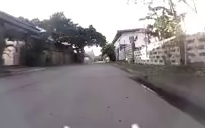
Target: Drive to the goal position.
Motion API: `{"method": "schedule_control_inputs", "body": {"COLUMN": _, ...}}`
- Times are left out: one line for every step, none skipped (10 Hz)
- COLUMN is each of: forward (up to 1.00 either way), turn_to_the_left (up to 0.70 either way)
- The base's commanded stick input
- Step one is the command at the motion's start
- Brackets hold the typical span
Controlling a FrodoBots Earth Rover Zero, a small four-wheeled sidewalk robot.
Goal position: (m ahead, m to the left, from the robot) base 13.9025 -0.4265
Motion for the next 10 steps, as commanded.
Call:
{"method": "schedule_control_inputs", "body": {"forward": 1.0, "turn_to_the_left": 0.0}}
{"method": "schedule_control_inputs", "body": {"forward": 1.0, "turn_to_the_left": 0.0}}
{"method": "schedule_control_inputs", "body": {"forward": 1.0, "turn_to_the_left": 0.0}}
{"method": "schedule_control_inputs", "body": {"forward": 1.0, "turn_to_the_left": 0.0}}
{"method": "schedule_control_inputs", "body": {"forward": 1.0, "turn_to_the_left": 0.0}}
{"method": "schedule_control_inputs", "body": {"forward": 1.0, "turn_to_the_left": 0.0}}
{"method": "schedule_control_inputs", "body": {"forward": 1.0, "turn_to_the_left": 0.0}}
{"method": "schedule_control_inputs", "body": {"forward": 1.0, "turn_to_the_left": 0.0}}
{"method": "schedule_control_inputs", "body": {"forward": 1.0, "turn_to_the_left": 0.0}}
{"method": "schedule_control_inputs", "body": {"forward": 1.0, "turn_to_the_left": 0.0}}
